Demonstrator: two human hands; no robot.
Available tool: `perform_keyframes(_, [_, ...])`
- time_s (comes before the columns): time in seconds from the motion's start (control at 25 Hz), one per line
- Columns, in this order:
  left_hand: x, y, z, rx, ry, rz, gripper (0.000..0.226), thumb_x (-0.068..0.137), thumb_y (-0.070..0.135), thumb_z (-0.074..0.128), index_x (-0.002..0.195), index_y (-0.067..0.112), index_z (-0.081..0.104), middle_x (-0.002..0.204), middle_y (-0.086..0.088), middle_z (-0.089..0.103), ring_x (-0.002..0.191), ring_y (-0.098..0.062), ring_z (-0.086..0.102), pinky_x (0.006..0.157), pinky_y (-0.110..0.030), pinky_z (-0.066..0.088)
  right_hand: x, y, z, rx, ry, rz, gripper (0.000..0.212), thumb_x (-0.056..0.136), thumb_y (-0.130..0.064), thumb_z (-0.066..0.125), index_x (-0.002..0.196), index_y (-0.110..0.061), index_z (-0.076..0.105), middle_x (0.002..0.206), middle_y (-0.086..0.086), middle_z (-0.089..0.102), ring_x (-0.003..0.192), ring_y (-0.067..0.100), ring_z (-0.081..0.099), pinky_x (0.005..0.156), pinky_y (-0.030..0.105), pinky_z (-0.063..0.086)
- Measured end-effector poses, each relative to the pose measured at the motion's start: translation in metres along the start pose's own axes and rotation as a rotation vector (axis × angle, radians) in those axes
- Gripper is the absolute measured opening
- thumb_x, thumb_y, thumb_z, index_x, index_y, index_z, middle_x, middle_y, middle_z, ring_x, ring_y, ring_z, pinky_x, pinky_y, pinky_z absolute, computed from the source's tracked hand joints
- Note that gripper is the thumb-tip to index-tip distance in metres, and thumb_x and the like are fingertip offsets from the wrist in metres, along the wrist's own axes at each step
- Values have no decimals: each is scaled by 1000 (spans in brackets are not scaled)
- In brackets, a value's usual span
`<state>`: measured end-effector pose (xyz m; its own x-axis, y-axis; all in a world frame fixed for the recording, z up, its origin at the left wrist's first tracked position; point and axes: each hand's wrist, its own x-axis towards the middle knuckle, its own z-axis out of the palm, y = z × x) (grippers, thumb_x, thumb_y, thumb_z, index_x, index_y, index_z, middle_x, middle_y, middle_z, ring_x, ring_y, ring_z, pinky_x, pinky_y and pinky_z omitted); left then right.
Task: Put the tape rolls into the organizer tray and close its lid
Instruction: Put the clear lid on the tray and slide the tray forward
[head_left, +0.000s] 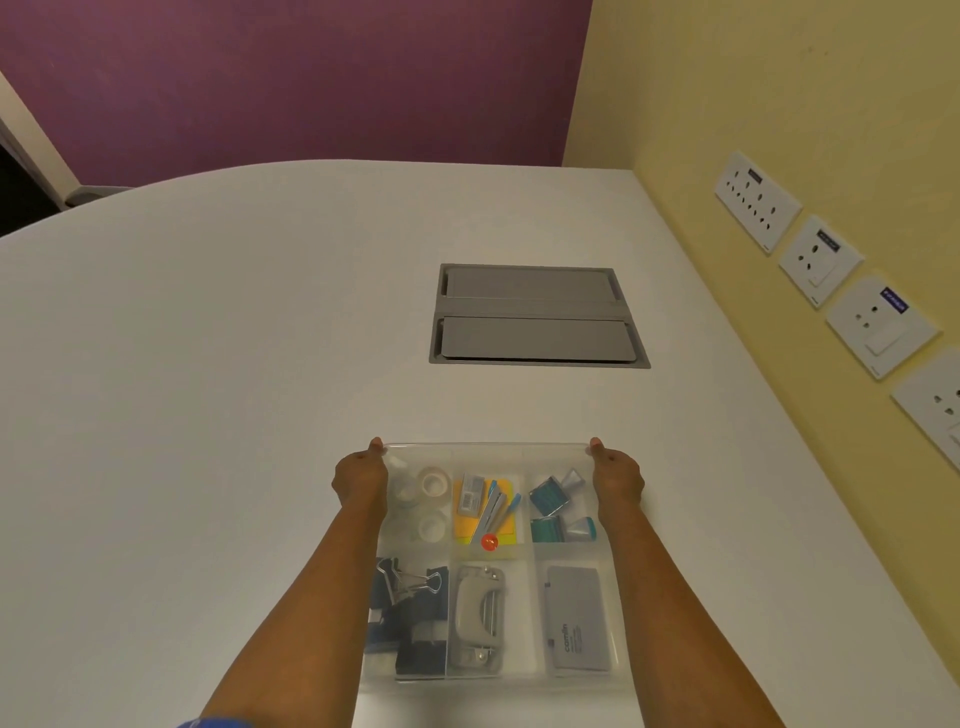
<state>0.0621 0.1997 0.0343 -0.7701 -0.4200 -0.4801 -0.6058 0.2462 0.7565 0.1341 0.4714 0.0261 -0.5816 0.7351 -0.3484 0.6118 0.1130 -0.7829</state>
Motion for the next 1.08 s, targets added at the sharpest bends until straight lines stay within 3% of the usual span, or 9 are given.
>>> perform_keyframes(0.28, [-1, -6, 2, 20, 17, 58, 43, 98, 37, 47, 113, -1, 62, 116, -22, 64, 106, -38, 60, 94, -45, 47, -1, 6, 3, 7, 42, -33, 43, 99, -39, 44, 109, -4, 67, 113, 17, 68, 100, 33, 62, 88, 41, 52])
perform_keyframes(0.6, [-3, -15, 1, 52, 15, 220, 38, 101, 33, 40, 122, 5, 55, 125, -17, 60, 113, -36, 56, 95, -44, 46, -11, 8, 5, -138, 166, -155, 36, 100, -34, 43, 115, -9, 63, 121, 13, 60, 101, 31, 62, 78, 32, 50])
perform_keyframes(0.72, [-10, -18, -1, 226, 42, 411, 36, 101, 25, 40, 132, 8, 48, 139, -17, 48, 126, -34, 48, 104, -46, 40, -20, 8, 5, -301, 185, -368, 32, 100, -27, 45, 127, -14, 58, 134, 11, 55, 117, 27, 57, 93, 36, 50])
perform_keyframes(0.84, [-26, -29, -2, 558, 40, 633, 47, 101, 31, 37, 145, 16, 33, 157, -10, 26, 143, -29, 28, 116, -47, 24, -34, 11, 6, -587, 136, -580, 44, 101, -34, 41, 142, -19, 42, 151, 5, 40, 137, 23, 40, 113, 38, 34])
perform_keyframes(0.96, [-40, -45, -1, 746, -5, 693, 53, 102, 39, 28, 150, 20, 19, 162, -5, 9, 149, -26, 12, 120, -44, 11, -48, 23, 3, -788, 45, -607, 53, 102, -40, 30, 151, -20, 24, 161, 2, 21, 149, 22, 19, 121, 37, 16])
perform_keyframes(1.08, [-51, -60, -8, 811, -4, 696, 53, 102, 39, 24, 151, 20, 15, 162, -4, 6, 149, -26, 11, 120, -44, 10, -61, 37, -6, -874, 12, -588, 55, 103, -41, 23, 153, -19, 14, 163, 3, 10, 151, 22, 9, 123, 38, 9])
